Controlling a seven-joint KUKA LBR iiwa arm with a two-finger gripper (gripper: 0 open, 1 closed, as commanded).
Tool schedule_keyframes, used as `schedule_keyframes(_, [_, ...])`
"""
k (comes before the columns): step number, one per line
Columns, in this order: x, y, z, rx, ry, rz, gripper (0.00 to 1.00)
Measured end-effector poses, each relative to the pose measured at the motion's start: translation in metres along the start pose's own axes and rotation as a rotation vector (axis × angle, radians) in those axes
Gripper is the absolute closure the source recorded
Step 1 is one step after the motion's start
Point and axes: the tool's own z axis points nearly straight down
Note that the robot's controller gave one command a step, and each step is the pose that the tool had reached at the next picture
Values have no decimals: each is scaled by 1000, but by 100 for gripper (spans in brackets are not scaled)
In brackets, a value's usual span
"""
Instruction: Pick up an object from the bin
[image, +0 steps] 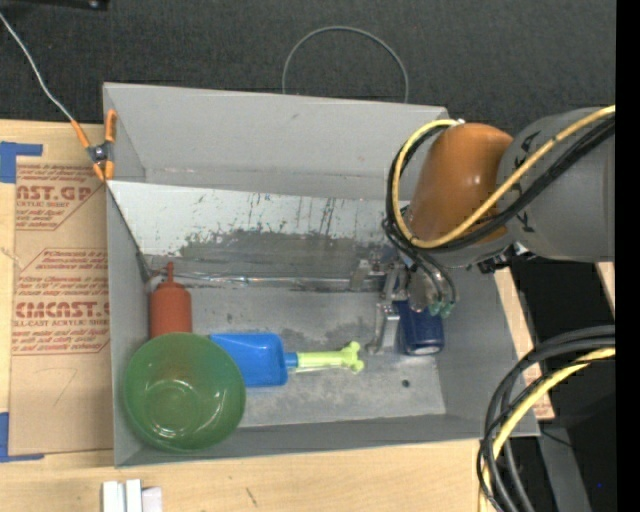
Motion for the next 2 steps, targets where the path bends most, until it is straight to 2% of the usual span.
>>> schedule_keyframes(1, [-2,0,-5,1,-8,0,0])
schedule_keyframes(2, [76,36,63,-2,13,-48,0])
